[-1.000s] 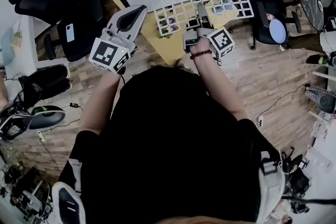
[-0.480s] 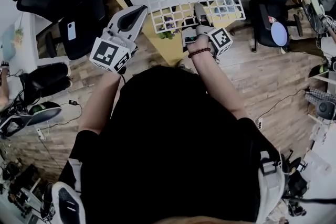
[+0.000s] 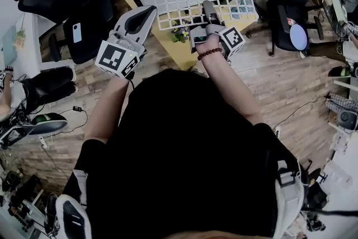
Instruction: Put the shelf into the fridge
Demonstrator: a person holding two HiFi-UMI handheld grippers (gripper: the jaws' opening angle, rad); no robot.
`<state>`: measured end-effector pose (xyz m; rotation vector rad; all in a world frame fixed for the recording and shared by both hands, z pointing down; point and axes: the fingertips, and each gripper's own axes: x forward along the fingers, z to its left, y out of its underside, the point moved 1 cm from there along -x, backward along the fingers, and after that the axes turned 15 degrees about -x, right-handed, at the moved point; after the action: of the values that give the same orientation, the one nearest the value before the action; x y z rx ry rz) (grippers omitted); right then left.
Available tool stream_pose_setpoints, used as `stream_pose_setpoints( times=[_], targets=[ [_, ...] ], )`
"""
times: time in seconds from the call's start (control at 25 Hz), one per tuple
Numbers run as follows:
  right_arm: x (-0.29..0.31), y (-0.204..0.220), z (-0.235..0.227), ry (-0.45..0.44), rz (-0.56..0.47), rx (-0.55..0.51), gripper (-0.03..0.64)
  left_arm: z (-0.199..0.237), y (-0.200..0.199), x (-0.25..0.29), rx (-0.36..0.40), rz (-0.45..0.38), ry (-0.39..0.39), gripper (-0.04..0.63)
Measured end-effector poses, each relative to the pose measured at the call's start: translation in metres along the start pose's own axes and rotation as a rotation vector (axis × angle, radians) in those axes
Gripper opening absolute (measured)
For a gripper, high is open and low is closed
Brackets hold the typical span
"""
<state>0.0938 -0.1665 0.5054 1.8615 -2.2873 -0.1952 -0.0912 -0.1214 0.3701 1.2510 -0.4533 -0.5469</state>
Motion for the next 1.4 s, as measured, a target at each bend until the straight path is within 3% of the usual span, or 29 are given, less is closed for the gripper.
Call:
stream_pose_setpoints(
  times=[0.52,1.4],
  targets=[
    [0.026,0.027,0.020,-0.036,0.065,0.029,0.043,0.005,-0.003,0.005,-0.010,0.003,0.000,0.018],
    [0.040,0.031,0.019,-0.039,0.105,0.021,0.043,0.003,0.000,0.007,-0.004,0.002,-0.013,0.018]
  ],
)
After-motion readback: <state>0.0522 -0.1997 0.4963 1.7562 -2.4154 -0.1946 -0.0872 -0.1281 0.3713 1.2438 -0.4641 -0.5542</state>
